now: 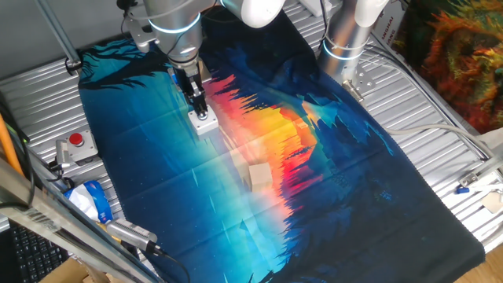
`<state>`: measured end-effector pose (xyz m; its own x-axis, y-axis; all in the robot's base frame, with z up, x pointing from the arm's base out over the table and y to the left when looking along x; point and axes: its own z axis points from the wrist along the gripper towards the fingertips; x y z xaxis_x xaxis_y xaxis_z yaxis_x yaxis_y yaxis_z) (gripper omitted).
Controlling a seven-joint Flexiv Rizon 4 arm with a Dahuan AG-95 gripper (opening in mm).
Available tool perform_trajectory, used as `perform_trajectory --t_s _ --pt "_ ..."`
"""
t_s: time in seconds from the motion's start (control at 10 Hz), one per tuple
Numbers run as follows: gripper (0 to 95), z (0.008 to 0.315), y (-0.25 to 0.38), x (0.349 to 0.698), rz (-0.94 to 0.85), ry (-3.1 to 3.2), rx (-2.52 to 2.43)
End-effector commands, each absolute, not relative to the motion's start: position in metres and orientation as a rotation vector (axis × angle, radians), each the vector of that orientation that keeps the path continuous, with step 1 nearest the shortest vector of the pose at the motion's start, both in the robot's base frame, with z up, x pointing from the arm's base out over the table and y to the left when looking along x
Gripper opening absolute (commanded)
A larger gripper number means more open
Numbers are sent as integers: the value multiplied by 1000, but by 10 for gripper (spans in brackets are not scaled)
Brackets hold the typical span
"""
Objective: Remove the object from the scale
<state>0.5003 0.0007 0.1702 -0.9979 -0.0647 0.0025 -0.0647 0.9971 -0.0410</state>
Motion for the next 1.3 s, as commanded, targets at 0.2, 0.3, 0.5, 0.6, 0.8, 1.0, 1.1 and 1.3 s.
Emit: perform_trajectory --t_s 0.2,0.3,0.5,0.6,0.8,1.0,1.1,1.3 --pt "0 176 -13 503 231 -3138 247" --pt "0 181 -21 505 230 -3136 265" --pt "0 192 -41 508 217 -3135 280" --pt "0 192 -41 508 219 -3136 275" --pt "0 192 -41 508 221 -3138 264" --pt "0 192 -41 507 220 -3139 286" --pt "0 192 -41 507 221 -3138 293" --pt "0 192 -41 507 221 -3141 294"
